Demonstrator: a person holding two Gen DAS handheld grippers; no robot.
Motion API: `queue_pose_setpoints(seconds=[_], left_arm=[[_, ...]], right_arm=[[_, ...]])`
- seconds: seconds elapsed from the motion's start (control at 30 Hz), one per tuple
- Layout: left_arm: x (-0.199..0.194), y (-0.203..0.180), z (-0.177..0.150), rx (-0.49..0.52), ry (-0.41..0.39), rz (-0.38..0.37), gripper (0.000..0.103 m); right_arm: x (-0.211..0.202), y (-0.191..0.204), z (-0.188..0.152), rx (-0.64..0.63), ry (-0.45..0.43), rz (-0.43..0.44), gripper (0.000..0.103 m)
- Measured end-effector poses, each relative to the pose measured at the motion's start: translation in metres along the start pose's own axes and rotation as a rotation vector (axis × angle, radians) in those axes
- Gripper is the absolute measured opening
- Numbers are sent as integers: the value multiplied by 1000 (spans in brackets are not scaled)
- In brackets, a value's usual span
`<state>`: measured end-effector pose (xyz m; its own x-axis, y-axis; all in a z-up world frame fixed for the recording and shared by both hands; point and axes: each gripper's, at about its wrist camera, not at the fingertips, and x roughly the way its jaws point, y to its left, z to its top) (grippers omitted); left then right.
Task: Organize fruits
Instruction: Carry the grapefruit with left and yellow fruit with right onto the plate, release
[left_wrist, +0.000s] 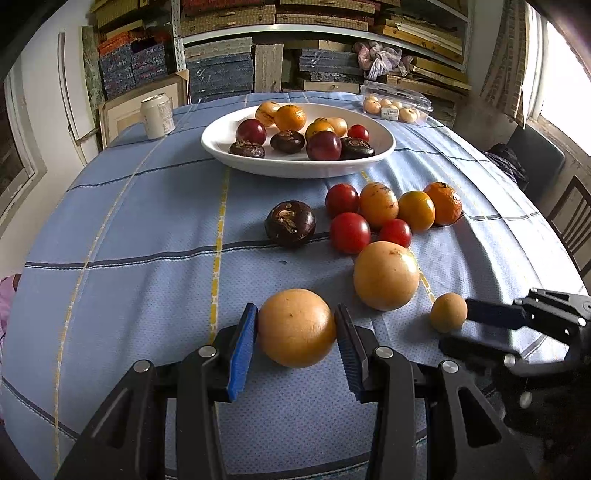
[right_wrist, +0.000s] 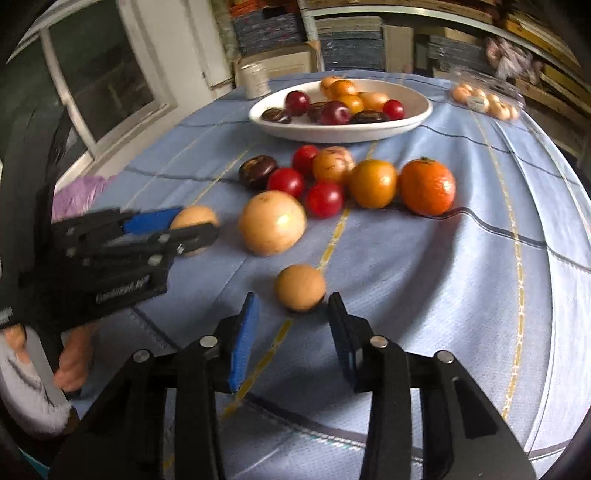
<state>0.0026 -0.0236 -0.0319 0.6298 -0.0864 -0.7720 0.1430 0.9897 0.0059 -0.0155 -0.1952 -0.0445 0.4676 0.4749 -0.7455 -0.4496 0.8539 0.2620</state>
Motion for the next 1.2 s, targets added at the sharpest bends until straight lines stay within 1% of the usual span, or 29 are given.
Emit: queue_pose_setpoints(seconds=[0.07,0.23,0.3,0.33,0.53,0.73,0.8,0.87,0.97,1.0,1.1,1.2], left_arm=[[0,0,0,2,0,3,43],[1,-1,0,6,3,5,43],[1,-1,0,7,3,6,43],[1,-1,0,6,3,5,43],[1,-1,0,5,1,2,43],[-2,4,5,-20,0,-28,43],[-5,8,16,-23,-20,-18,43],[-8,13,34,-26,-40,-2,43],[-10,20,74,-29,-89,22,43],[-7,23,89,-38,-100,27,43],[15,28,130,-69,-89,19,43],[35,27,150,-89,-84,24,43]], right_arm=[[3,-1,3,9,9,-1,39],[6,11,7,-33,27,-23,38],[6,12,8,-38,28,-33,34],[7,13,8,-39,28,-37,29],[5,14,6,-38,19,-22,28],[-7,8,8,-14,-31,-15,28],[-14,3,18,-2,-55,-19,28],[-27,-3,38,9,-101,-25,28],[-43,-10,68,20,-175,-37,28],[-46,-12,83,23,-201,-42,28],[-36,-19,120,31,-229,-73,28],[-11,-27,152,45,-224,-93,28]])
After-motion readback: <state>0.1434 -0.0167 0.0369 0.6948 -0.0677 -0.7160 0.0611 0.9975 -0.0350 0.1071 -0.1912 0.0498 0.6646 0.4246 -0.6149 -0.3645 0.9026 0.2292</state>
